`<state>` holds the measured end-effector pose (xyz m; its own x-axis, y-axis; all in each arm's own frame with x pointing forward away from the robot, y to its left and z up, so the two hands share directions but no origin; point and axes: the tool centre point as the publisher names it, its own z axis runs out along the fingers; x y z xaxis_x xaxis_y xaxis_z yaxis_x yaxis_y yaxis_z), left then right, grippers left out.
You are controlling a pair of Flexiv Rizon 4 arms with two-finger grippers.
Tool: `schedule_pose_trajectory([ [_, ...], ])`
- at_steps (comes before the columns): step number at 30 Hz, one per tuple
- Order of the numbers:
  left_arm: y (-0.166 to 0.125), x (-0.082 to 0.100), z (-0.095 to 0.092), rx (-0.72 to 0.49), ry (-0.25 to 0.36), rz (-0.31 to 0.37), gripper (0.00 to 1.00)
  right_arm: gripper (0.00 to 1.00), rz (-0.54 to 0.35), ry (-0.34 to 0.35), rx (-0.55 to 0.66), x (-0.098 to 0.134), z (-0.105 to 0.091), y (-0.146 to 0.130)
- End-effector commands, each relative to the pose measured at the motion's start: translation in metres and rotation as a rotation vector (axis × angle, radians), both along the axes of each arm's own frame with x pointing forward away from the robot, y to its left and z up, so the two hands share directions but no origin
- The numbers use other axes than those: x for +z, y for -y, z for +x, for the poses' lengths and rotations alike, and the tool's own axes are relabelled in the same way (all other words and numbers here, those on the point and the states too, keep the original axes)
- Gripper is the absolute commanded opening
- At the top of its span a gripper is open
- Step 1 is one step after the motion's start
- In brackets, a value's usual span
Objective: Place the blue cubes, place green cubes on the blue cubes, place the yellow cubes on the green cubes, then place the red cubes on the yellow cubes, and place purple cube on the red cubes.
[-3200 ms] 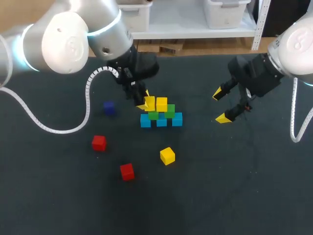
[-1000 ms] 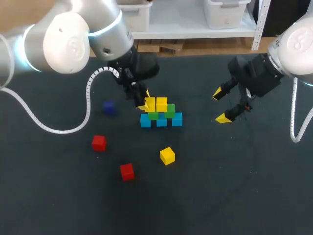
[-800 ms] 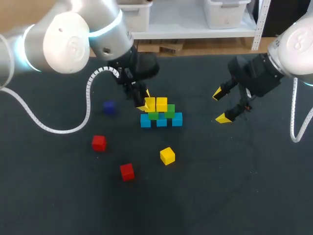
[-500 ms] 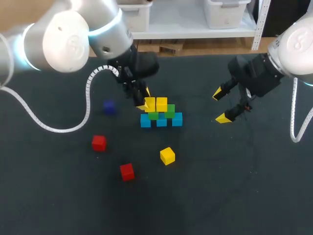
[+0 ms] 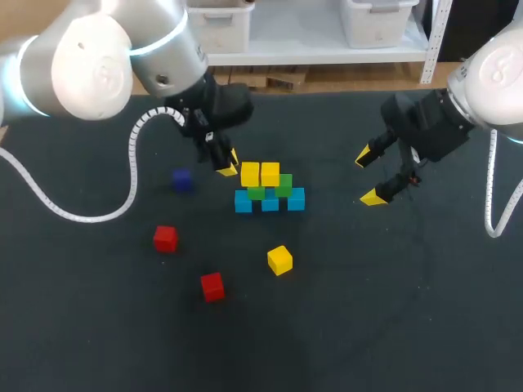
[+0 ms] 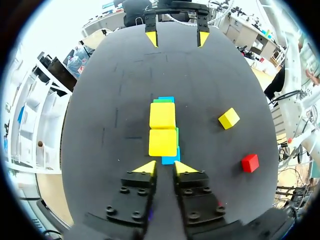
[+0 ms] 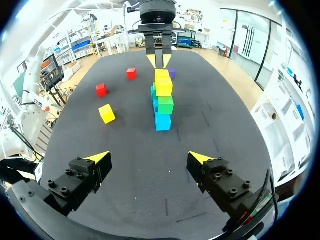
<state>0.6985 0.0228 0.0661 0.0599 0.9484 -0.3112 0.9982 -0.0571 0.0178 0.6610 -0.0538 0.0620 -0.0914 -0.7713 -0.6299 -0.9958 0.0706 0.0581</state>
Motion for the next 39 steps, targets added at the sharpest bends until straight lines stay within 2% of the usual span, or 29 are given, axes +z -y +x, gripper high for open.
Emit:
schedule_pose_trajectory([
  [1,-0.003,-0.002,-0.003,0.004,0.005,-0.007,0.00,1.00,0.003,0.000,0.002,-0.001,0.001,0.000],
  [39,0.010,-0.008,0.001,-0.019,-0.006,-0.017,0.00,1.00,0.003,0.000,0.002,-0.001,0.001,0.000],
])
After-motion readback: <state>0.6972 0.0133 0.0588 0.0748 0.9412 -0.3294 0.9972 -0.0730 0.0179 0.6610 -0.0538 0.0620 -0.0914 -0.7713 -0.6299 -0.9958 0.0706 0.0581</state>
